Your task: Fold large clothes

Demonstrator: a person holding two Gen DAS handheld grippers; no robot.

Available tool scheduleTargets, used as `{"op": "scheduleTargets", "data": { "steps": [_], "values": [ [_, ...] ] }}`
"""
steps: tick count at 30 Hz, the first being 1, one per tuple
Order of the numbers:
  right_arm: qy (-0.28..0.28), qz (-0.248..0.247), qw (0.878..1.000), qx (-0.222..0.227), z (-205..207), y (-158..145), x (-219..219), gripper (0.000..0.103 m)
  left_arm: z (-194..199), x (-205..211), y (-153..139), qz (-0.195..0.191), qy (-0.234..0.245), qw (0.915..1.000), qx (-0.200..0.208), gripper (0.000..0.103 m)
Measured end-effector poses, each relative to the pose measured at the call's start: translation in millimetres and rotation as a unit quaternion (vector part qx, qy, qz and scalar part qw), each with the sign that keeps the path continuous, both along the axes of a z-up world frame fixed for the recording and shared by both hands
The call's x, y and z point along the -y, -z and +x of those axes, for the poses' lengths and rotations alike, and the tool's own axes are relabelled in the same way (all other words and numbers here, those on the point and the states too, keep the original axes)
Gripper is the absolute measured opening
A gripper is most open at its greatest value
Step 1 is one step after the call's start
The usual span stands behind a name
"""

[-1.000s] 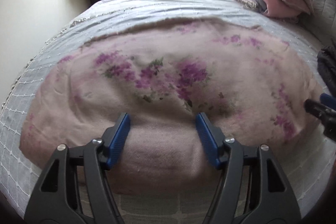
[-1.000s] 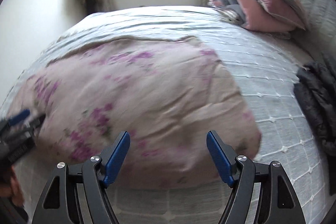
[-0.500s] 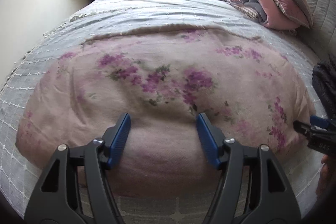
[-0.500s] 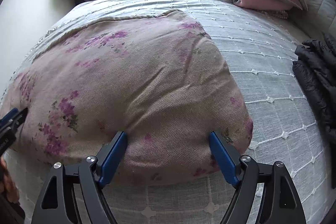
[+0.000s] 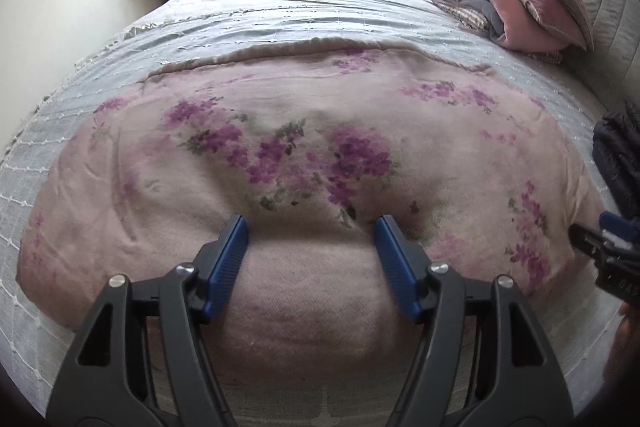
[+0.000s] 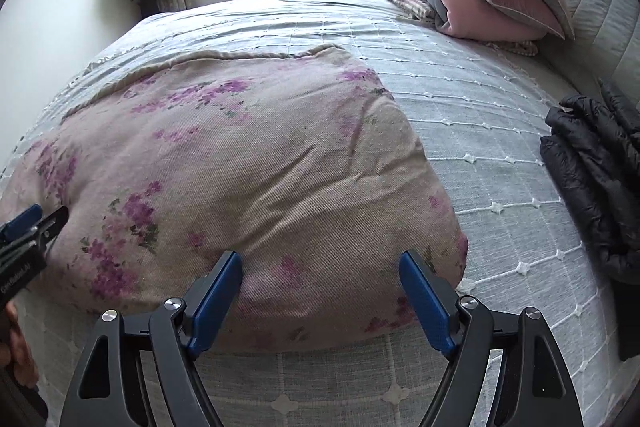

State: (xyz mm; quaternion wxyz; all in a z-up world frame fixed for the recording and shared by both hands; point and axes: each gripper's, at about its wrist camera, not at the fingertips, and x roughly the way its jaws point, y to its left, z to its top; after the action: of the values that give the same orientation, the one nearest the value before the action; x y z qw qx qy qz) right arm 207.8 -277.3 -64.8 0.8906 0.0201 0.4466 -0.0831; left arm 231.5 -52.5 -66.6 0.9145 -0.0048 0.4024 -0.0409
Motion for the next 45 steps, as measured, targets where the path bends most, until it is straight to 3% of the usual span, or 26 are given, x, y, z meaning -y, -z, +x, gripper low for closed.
{"op": "scheduleTargets", "data": {
  "steps": [4, 10, 17, 20, 24, 29, 32, 34, 36, 38, 45],
  "values": [
    [0.0, -0.006, 1.0, 0.008, -3.4, -3.5, -1.6, 0.082, -2.1, -16.3, -9.1, -0.024, -0.018, 0.9995, 0.007, 0.068],
    [-0.006, -0.022, 0.999, 0.029, -9.7, -12.4, -6.1, 0.082, -3.3, -92.9, -23.1, -0.073, -0.111, 0.991, 0.017, 0.068],
    [-0.005, -0.037, 0.999, 0.037, -11.8, -15.4, -4.7, 0.082, -9.8, -212.2, -2.7, -0.13, -0.22, 0.9665, -0.015, 0.078],
    [-0.004, -0.04, 0.998, 0.039, -11.7, -15.6, -3.0, 0.082, -8.7, -240.6, 13.5, -0.166, -0.239, 0.9559, -0.039, 0.079],
    [-0.003, -0.043, 0.998, 0.037, -9.2, -13.8, -2.7, 0.082, -1.7, -254.9, 28.3, -0.224, -0.223, 0.9469, -0.058, 0.079],
    [0.006, -0.071, 0.996, 0.044, -4.8, -12.7, -1.1, 0.082, 11.0, -251.7, 23.2, -0.278, -0.187, 0.9408, -0.053, 0.08],
    [0.021, -0.052, 0.997, 0.051, 0.9, -13.8, 11.0, 0.083, 31.7, -245.1, 32.5, -0.301, -0.16, 0.9368, -0.077, 0.083],
    [0.033, -0.012, 0.999, 0.042, 9.7, -10.4, 26.4, 0.083, 40.8, -241.3, 42.0, -0.298, -0.156, 0.9365, -0.098, 0.083],
    [0.039, 0.036, 0.998, 0.033, 17.2, -5.8, 40.7, 0.084, 46.8, -235.6, 47.0, -0.274, -0.153, 0.9438, -0.103, 0.085],
    [0.044, 0.07, 0.996, 0.027, 22.4, -1.9, 50.3, 0.084, 48.5, -232.4, 47.0, -0.27, -0.146, 0.9459, -0.105, 0.089],
    [0.044, 0.082, 0.995, 0.02, 34.5, 7.8, 54.7, 0.087, 48.7, -227.3, 47.8, -0.259, -0.136, 0.9501, -0.109, 0.092]
  ]
}}
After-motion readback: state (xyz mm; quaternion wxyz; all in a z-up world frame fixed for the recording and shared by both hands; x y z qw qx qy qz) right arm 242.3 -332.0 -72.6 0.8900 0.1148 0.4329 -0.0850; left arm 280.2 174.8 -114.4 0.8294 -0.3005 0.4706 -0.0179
